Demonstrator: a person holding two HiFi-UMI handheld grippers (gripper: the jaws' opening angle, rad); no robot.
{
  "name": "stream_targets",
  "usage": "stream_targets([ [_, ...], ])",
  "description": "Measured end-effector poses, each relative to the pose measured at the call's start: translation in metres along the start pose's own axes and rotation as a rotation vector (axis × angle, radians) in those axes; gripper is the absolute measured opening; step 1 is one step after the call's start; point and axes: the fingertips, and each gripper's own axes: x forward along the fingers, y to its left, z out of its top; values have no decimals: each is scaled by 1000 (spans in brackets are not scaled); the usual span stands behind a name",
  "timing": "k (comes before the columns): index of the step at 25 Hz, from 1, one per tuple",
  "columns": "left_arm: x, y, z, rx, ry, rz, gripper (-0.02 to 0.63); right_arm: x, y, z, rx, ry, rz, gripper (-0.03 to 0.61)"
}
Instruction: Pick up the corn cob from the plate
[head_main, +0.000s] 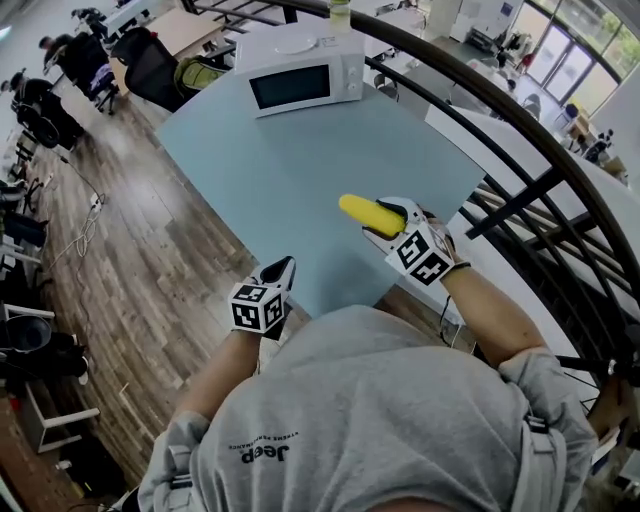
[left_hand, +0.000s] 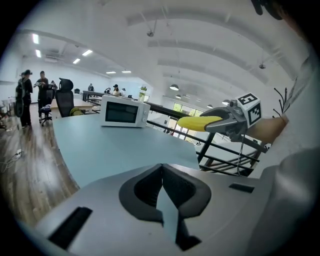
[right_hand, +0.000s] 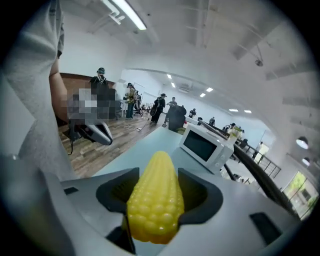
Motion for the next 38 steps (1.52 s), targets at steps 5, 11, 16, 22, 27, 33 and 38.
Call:
stream_targets([
  [5, 2, 7, -22, -22, 39, -5, 18, 8, 10, -28, 204, 5, 26, 252],
  [11, -2, 18, -36, -94, 55, -13, 18, 16, 31, -47, 341, 20, 50, 252],
  [16, -5, 24, -37, -112, 45, -15, 18, 23, 45, -56, 388, 35, 82, 253],
  [22, -11, 25, -43, -116, 49, -17, 18, 28, 54, -61, 428, 44, 104, 253],
  [27, -14, 27, -41, -115, 44, -14, 18, 29, 57, -58, 424, 43, 112, 253],
  [33, -13, 22, -39, -101, 46, -20, 18, 26, 54, -59, 442, 40, 109, 253],
  [38, -14, 21, -37, -97, 41, -16, 18, 24, 50, -61, 446, 36, 100, 255],
])
